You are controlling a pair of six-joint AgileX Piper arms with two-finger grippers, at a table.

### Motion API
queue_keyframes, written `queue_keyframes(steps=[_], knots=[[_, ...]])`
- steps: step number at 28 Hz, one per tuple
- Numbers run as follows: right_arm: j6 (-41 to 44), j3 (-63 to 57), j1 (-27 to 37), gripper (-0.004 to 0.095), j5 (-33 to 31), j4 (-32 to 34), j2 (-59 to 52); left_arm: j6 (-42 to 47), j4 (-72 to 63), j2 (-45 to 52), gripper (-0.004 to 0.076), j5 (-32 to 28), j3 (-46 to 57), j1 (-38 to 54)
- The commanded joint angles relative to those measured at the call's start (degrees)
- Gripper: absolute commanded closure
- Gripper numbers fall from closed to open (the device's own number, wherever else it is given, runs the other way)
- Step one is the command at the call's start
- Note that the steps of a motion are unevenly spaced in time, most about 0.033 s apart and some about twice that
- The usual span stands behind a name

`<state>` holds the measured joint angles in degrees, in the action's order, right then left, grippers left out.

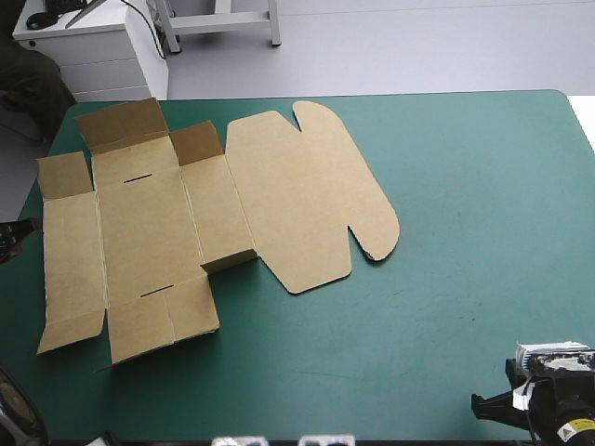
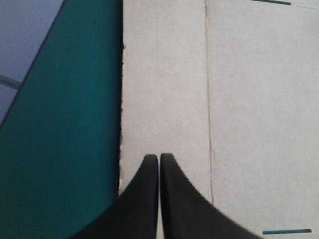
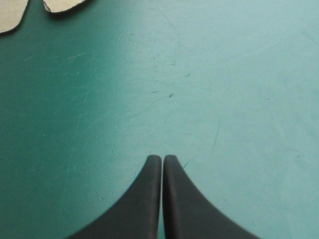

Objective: Fold the box

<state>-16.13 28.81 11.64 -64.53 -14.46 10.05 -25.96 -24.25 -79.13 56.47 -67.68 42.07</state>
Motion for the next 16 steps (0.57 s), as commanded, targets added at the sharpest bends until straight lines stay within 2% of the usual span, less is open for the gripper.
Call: queue_keyframes(steps=[1, 9, 16], knots=[[-0.5, 1.3, -0.1, 0.0912, 3.4, -0.4, 0.8, -0.3, -2.6, -0.1, 0.0731, -0.5, -1.9, 2.5], [-0.5, 1.3, -0.1, 0.0912, 3.4, -0.4, 0.8, -0.3, -2.2, -6.0, 0.0731, 4.9, -1.9, 4.4], [-0.5, 1.3, -0.1, 0.0912, 3.4, -0.4, 0.8, -0.3, -2.0, -9.6, 0.0731, 4.8, -1.9, 4.4]])
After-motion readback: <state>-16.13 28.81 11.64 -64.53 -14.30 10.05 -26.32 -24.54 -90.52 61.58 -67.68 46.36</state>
